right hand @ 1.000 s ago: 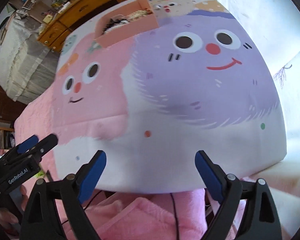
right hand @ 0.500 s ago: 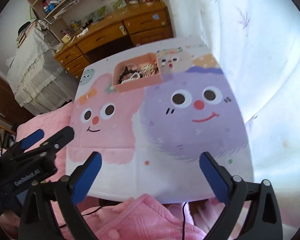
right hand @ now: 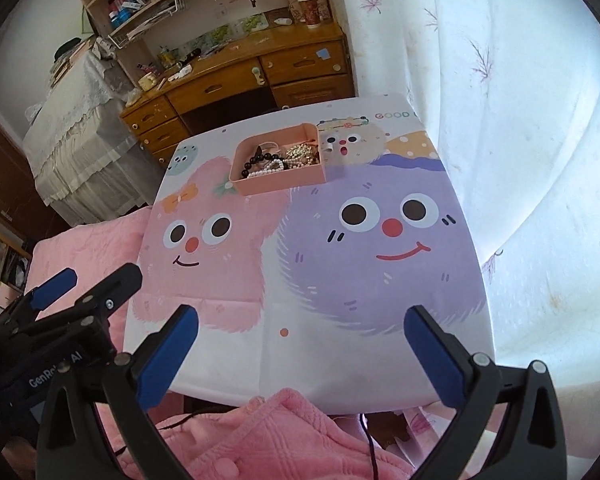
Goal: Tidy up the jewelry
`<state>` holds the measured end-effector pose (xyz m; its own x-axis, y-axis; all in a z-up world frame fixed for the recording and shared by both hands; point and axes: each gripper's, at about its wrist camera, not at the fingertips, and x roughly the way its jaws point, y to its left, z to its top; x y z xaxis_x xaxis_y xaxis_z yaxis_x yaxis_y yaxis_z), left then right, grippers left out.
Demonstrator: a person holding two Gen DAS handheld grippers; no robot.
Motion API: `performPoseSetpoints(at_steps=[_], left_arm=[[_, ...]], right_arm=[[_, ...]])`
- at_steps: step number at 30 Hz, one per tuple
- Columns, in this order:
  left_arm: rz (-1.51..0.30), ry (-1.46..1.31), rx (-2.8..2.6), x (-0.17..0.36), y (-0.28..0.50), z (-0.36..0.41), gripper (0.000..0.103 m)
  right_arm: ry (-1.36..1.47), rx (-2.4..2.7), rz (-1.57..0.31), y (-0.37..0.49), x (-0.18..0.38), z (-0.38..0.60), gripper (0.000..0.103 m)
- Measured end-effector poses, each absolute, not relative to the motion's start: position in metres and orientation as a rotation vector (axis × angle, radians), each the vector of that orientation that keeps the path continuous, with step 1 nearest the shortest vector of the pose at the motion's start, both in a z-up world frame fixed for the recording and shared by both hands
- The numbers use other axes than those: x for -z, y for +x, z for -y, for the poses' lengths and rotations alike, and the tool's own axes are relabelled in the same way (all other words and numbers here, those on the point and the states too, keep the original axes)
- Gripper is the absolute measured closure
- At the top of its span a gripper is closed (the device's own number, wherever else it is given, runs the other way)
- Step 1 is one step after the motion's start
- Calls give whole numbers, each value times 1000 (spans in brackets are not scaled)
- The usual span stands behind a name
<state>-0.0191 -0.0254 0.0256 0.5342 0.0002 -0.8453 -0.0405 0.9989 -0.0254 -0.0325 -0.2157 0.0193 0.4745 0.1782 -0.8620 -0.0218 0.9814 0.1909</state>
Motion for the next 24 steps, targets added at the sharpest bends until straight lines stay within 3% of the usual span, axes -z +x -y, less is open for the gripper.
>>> performPoseSetpoints(at_steps=[24], left_arm=[[-1044, -53, -69, -17, -17, 9, 1]], right_arm=[[114, -163, -1083, -28, -16, 200, 0]])
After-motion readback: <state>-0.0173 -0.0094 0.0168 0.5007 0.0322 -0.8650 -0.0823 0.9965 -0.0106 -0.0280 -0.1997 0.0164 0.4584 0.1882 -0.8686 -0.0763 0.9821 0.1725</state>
